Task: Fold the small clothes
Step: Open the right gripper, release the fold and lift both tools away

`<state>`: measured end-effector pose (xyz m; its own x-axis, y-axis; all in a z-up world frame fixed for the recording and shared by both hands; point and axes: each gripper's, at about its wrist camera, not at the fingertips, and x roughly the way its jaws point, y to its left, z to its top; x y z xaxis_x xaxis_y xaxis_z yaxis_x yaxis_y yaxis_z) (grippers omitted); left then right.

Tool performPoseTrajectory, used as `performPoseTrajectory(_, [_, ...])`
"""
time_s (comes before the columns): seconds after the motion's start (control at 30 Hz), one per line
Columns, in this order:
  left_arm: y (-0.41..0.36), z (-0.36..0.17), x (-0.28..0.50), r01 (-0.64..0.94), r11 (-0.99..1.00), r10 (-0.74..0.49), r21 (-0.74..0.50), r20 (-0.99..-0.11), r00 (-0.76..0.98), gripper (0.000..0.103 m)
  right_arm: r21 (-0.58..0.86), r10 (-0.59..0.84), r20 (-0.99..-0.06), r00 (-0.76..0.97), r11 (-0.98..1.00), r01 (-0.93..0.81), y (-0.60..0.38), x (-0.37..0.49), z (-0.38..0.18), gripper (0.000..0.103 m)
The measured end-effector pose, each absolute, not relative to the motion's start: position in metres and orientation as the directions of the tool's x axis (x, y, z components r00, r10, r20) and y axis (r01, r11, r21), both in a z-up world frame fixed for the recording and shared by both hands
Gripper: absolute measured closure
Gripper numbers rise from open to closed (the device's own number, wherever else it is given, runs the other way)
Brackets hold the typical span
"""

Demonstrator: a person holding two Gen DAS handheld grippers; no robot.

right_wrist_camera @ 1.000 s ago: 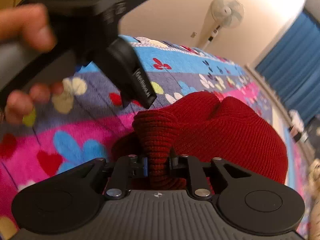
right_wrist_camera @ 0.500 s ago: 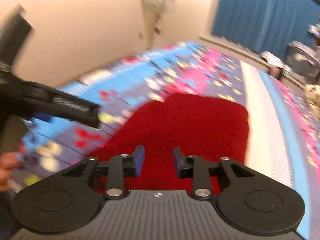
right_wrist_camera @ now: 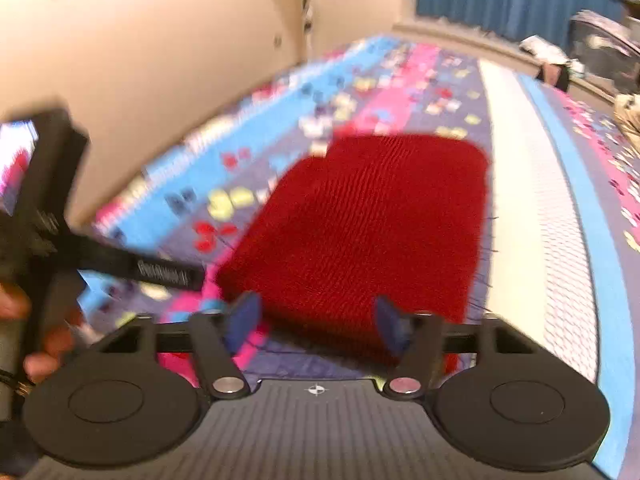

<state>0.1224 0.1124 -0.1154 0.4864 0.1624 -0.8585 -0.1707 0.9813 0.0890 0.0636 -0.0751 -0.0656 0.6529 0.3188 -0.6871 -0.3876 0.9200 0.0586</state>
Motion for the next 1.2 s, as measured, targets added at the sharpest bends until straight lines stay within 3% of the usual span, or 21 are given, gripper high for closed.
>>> performPoseTrajectory(0.13, [0.094, -0.093, 0.078, -0.148, 0.987, 0.129, 0.062, -0.855, 0.502, 0.000, 0.040, 0.266, -0.650, 0.712, 0.947, -0.317, -0.110, -0.004, -0.038, 0.018])
performPoseTrajectory(0.4, [0.058, -0.062, 0.022, -0.086, 0.993, 0.110, 0.075, -0.830, 0.547, 0.000, 0.064, 0.164, -0.674, 0.720, 0.984, -0.163, -0.142, -0.064, -0.041, 0.017])
performPoseTrajectory(0.63, [0.048, -0.052, 0.007, -0.080, 0.994, 0.103, 0.070, -0.824, 0.558, 0.000, 0.063, 0.165, -0.645, 0.746, 0.985, -0.163, -0.149, -0.075, -0.037, 0.017])
performPoseTrajectory(1.2, [0.058, -0.066, 0.027, -0.106, 0.993, 0.097, 0.050, -0.853, 0.513, 0.000, 0.087, 0.192, -0.688, 0.700, 0.979, -0.183, -0.150, -0.051, -0.047, 0.017])
